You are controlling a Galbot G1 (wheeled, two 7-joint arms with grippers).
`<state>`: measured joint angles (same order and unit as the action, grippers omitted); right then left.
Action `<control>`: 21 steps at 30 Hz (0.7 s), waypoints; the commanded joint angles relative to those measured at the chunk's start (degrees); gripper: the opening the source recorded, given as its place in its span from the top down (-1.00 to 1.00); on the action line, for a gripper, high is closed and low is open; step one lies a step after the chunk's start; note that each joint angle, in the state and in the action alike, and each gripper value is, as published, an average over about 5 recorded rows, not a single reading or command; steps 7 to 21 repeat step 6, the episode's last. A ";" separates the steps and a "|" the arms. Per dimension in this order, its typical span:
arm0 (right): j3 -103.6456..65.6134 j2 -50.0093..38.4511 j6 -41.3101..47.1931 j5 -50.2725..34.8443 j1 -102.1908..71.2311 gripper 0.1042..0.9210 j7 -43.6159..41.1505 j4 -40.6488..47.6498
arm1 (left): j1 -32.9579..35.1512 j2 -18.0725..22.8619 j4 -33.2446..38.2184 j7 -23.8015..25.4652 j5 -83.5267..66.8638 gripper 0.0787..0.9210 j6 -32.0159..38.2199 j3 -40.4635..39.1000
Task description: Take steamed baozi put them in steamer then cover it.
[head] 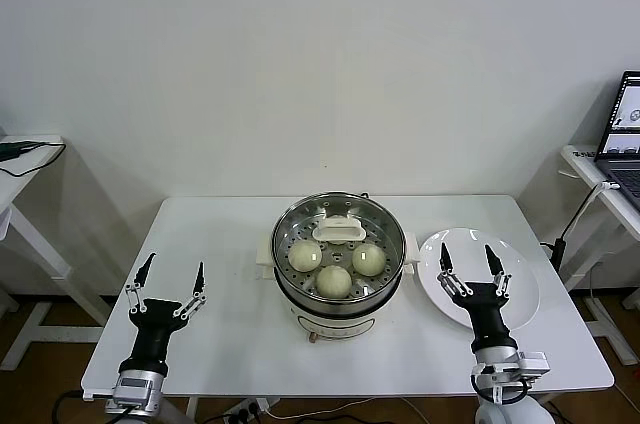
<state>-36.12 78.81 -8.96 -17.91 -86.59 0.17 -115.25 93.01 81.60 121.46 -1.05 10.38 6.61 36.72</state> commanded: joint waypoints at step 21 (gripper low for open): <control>0.31 -0.06 0.73 1.00 -0.16 -0.76 0.08 -0.52 | 0.31 0.05 0.05 0.49 -0.64 -0.77 0.19 0.35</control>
